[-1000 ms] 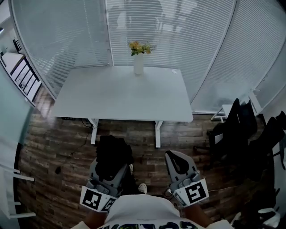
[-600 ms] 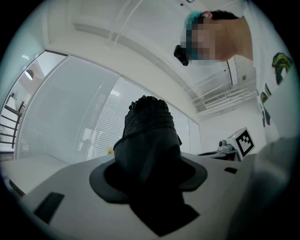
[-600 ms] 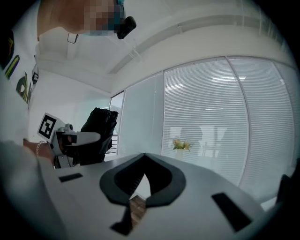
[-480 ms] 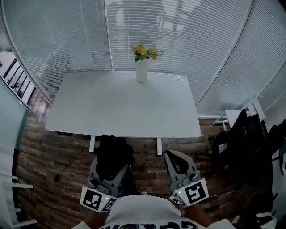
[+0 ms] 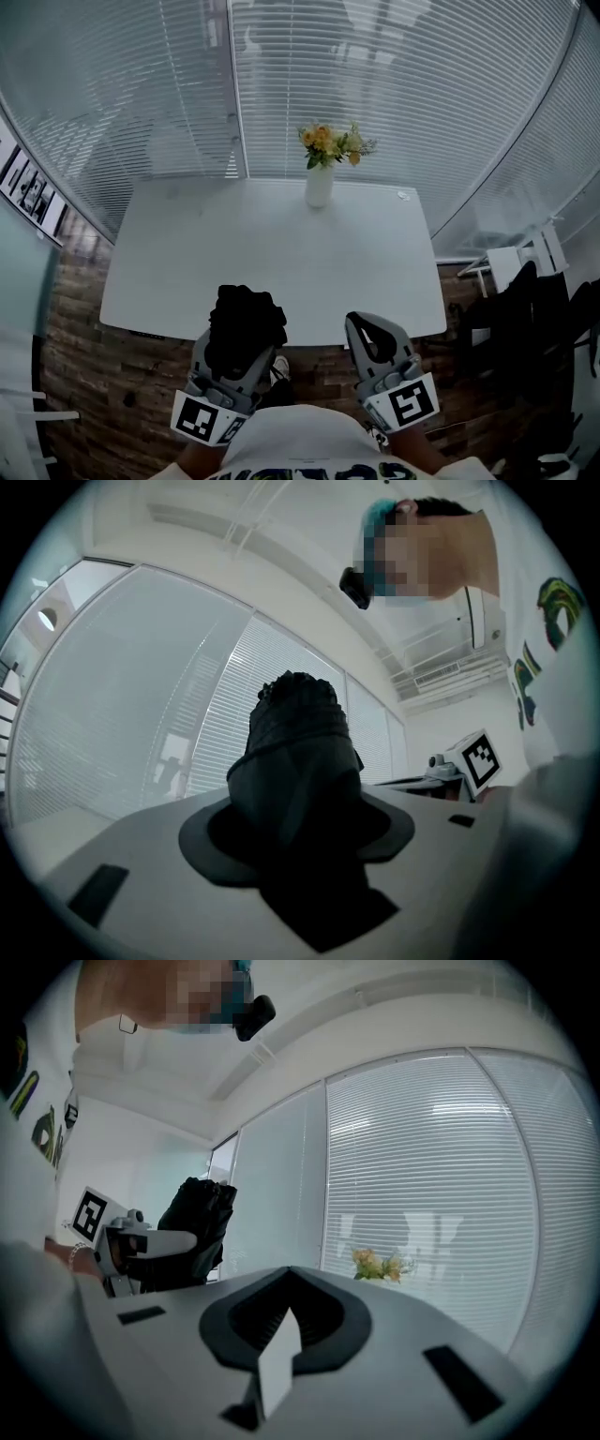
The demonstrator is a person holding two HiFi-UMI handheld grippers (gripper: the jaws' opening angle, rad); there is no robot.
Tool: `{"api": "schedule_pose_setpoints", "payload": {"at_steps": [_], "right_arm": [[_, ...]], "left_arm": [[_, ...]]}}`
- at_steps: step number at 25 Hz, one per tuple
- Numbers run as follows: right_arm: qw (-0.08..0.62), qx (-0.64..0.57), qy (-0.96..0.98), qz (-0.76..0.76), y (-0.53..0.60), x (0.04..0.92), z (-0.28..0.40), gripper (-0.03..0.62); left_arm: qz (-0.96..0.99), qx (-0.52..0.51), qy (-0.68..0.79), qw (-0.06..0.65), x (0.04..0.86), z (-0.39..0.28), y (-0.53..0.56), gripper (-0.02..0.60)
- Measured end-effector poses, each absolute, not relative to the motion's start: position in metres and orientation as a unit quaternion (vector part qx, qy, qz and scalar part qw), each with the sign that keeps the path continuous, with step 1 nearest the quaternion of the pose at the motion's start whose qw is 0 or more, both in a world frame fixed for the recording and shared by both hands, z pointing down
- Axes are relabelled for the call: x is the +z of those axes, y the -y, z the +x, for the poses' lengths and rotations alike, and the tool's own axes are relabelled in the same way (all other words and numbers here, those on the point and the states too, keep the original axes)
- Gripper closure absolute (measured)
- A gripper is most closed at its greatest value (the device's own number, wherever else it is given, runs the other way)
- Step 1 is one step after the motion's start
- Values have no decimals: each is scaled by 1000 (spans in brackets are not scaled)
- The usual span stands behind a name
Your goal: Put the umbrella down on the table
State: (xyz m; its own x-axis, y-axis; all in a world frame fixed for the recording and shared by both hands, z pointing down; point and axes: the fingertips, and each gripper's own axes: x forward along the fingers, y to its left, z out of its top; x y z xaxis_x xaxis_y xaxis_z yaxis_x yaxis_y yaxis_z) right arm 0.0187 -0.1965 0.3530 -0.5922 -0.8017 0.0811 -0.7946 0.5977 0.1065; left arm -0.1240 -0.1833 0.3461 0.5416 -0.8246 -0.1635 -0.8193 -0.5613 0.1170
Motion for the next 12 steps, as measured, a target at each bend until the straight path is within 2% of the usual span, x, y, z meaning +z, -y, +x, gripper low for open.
{"api": "schedule_pose_setpoints", "payload": {"at_steps": [12], "right_arm": [[56,-38,879,471,314,349,-6,585]], "left_arm": [[888,-94,450,9,343,-152,302,331]]}}
